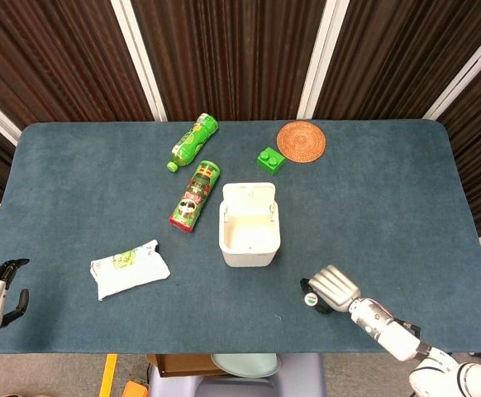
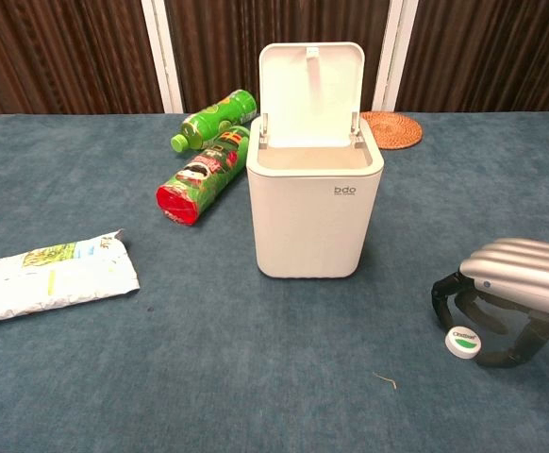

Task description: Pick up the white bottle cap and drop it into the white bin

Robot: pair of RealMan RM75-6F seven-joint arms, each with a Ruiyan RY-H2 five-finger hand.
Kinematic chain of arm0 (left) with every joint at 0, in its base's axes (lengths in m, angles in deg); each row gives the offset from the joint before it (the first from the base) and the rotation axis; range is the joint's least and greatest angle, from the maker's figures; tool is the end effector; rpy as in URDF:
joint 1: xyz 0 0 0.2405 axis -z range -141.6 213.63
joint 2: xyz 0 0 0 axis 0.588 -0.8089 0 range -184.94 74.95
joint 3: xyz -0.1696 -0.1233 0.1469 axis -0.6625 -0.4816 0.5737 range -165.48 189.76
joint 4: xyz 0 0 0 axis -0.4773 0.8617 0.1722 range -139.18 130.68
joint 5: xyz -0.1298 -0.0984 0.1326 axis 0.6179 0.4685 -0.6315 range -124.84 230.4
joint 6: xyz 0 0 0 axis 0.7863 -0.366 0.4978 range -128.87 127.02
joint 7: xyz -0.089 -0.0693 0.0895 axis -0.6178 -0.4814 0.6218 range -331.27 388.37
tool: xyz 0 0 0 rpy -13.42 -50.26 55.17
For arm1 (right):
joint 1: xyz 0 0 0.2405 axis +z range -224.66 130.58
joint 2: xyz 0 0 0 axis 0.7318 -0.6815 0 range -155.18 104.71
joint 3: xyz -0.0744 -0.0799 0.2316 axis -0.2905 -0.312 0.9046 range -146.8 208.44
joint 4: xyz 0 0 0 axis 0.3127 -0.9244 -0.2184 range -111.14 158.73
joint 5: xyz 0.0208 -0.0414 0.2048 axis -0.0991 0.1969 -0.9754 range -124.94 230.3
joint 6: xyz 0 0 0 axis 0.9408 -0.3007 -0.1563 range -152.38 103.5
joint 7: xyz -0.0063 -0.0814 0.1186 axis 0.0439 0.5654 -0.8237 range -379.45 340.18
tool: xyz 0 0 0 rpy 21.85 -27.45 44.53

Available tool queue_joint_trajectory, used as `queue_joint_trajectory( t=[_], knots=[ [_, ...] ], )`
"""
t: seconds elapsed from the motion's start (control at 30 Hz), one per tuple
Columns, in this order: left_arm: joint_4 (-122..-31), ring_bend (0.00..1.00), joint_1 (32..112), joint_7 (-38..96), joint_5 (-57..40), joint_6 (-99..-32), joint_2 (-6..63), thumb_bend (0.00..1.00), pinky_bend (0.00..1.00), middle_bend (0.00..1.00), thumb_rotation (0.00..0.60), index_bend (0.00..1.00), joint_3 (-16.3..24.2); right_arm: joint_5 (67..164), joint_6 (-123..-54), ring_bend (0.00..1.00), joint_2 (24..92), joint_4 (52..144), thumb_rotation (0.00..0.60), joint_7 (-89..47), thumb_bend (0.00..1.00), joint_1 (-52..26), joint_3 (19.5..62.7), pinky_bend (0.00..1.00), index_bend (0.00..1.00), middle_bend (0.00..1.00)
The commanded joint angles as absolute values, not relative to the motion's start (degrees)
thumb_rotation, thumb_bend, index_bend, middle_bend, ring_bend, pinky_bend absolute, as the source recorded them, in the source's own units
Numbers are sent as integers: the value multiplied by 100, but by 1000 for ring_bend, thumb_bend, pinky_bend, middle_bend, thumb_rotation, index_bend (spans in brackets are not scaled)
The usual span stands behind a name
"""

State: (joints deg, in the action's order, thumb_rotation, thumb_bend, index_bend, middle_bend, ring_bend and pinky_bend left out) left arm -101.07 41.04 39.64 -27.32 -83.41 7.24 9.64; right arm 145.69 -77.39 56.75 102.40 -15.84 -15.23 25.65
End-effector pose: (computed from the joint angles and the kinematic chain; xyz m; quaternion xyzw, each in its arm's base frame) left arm -0.3138 0.1787 0.1604 -0.6054 -0.3811 -0.3116 0.6255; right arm -0.2491 -0.2581 -0.0148 0.8485 -0.3249 0.2673 0.3211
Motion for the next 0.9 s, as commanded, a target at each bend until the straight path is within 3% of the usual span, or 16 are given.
queue_joint_trajectory(
  t=[0.03,0.2,0.43,0.63,0.9],
  knots=[
    [-10108,283,4106,3964,-2731,-8337,722,503,402,263,600,231,965,14583,-7784,1000,5702,10202,600,-1634,310,-1526,2559,1000,636,873],
    [-10107,283,4111,3960,-2732,-8327,722,503,402,263,600,231,967,14634,-7965,1000,5709,10142,600,-1724,311,-1571,2549,1000,750,878],
    [-10107,283,4123,3977,-2723,-8297,731,503,402,263,600,231,974,14863,-8766,1000,5394,10514,600,-1666,311,-1724,2698,1000,768,878],
    [-10114,283,4138,4019,-2704,-8258,742,503,402,267,600,231,984,14945,-9416,1000,4700,11703,600,-1116,311,-1836,3007,1000,759,877],
    [-10122,283,4148,4036,-2673,-8227,741,503,403,272,600,231,987,14418,-9357,1000,4085,13112,600,-154,310,-1741,3543,1000,738,878]
  ],
)
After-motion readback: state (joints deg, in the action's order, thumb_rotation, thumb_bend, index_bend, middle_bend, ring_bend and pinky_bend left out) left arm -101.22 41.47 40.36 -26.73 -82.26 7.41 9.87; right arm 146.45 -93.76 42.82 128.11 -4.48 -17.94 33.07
